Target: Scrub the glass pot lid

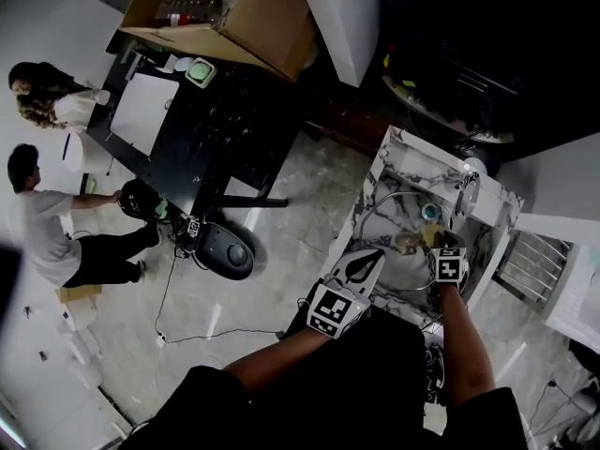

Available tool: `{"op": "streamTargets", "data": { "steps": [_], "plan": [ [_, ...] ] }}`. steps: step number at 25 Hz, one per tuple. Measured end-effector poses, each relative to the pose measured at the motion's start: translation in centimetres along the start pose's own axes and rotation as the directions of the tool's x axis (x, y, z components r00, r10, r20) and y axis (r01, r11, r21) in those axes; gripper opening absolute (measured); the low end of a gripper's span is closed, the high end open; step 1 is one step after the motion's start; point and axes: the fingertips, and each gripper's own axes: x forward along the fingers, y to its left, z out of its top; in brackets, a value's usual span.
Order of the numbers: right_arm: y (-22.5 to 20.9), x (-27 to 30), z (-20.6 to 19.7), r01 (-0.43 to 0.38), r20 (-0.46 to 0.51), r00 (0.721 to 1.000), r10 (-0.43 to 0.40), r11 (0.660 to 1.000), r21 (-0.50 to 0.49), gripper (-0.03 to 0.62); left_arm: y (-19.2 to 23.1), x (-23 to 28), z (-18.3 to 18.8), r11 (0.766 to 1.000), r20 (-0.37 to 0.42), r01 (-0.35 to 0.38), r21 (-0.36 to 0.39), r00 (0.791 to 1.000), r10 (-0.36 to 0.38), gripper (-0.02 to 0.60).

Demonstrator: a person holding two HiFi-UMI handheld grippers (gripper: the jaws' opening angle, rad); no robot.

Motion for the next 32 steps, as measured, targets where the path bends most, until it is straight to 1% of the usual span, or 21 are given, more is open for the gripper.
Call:
{"op": "streamTargets", "data": {
  "steps": [5, 8, 22, 26, 32],
  "plan": [
    [-0.3, -0.2, -0.7, 0.011, 0.0, 1.0, -0.011, 1.0, -0.014, 0.064, -0.2, -0.7, -0.2, 1.0, 0.013, -0.008, -0.001, 1.0, 0.008, 0.017],
    [-0.2, -0.5, -1.4, 0.018, -0.025, 1.0, -0.018, 1.0, -0.023, 0.064, -0.4, -1.3, -0.6, 1.0, 0.007, -0.006, -0.007, 1.0, 0.006, 0.017],
    [0.9, -2.2, -3.7, 0.039, -0.064, 0.997, -0.042, 0.999, -0.037, 0.064, 0.1, -3.4, -1.1, 1.0, 0.021, 0.022, -0.017, 1.0, -0.022, 0.016],
    [0.9, -2.6, -3.9, 0.054, -0.052, 0.997, -0.055, 0.998, -0.024, 0.064, 0.2, -3.8, -1.0, 1.0, 0.027, 0.026, -0.017, 0.999, -0.026, 0.017],
    [1.5, -3.2, -3.9, 0.056, -0.047, 0.997, -0.057, 0.998, -0.035, 0.064, 0.1, -4.2, -1.2, 0.999, 0.034, 0.039, -0.017, 0.999, -0.039, 0.016]
  ]
}}
